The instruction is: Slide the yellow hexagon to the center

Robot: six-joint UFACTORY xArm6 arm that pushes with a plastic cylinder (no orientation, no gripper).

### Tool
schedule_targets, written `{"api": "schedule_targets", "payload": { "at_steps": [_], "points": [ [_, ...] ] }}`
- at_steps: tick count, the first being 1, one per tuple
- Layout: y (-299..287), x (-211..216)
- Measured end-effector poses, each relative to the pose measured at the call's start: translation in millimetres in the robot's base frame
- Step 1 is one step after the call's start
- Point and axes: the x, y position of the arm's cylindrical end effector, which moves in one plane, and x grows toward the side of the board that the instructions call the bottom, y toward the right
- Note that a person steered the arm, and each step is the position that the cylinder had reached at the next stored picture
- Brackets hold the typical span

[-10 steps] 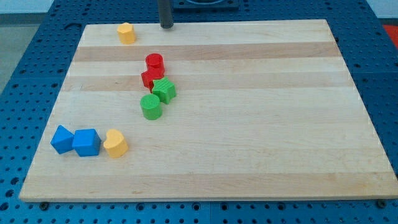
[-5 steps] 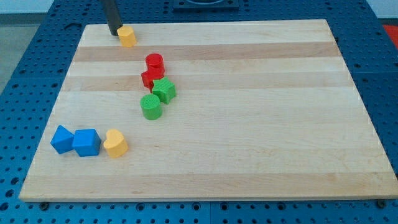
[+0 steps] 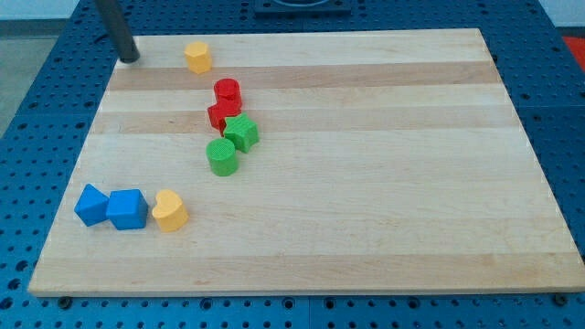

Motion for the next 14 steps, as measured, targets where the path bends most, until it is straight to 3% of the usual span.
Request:
{"api": "schedule_targets", "payload": {
  "at_steps": [2, 4, 6, 7, 9, 11, 12, 13, 14],
  "points": [
    [113.1, 0.0],
    [154.1, 3.6],
    [289.3, 42.5],
    [320.7, 51.1],
    [278.7, 12.0],
    [209.8, 48.4],
    [233.7, 80.8],
    [270.4, 83.1],
    [267.1, 59.4]
  ]
}}
